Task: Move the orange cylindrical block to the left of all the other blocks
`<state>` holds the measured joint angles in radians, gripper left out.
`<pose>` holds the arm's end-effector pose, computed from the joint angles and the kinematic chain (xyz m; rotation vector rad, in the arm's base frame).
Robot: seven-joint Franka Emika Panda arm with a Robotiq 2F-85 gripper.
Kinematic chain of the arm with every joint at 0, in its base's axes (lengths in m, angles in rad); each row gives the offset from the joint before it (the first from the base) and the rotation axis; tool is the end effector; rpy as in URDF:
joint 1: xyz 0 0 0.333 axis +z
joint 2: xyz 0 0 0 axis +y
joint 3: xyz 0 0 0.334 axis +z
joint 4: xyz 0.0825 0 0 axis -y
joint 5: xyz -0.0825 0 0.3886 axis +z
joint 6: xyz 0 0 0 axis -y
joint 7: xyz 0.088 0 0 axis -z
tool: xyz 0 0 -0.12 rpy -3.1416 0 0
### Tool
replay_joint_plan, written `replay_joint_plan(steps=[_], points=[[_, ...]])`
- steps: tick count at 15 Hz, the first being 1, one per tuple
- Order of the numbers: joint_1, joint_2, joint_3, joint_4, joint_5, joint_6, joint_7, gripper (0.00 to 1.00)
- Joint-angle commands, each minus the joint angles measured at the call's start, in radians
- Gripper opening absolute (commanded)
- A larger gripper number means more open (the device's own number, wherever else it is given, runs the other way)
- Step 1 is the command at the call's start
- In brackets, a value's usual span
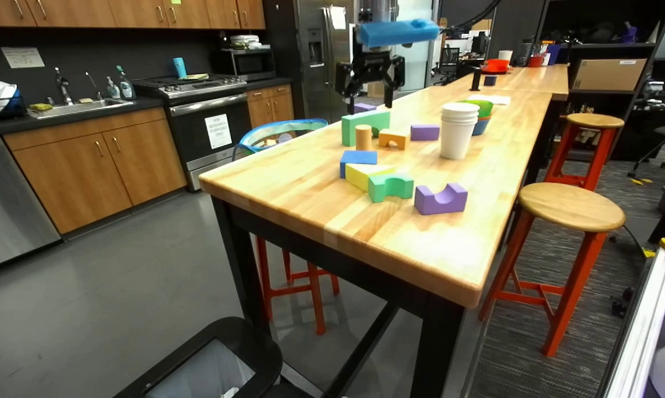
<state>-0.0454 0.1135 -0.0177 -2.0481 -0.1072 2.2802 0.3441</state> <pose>0.5888 -0.0406 0.3990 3.0206 -0.5215 0.1988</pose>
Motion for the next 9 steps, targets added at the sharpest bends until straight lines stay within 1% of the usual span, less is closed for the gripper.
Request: replay_joint_plan(steps=[1,3,4,9], points=[[0.005,0.054,-0.020,0.055,0.040,0.023,0.006,1.00],[0.010,0.069,-0.029,0.072,0.028,0.013,0.021,1.00],[0.013,0.047,-0.029,0.041,0.025,0.016,-0.001,1.00],[0.014,0.066,-0.033,0.060,0.025,0.016,0.003,1.00]])
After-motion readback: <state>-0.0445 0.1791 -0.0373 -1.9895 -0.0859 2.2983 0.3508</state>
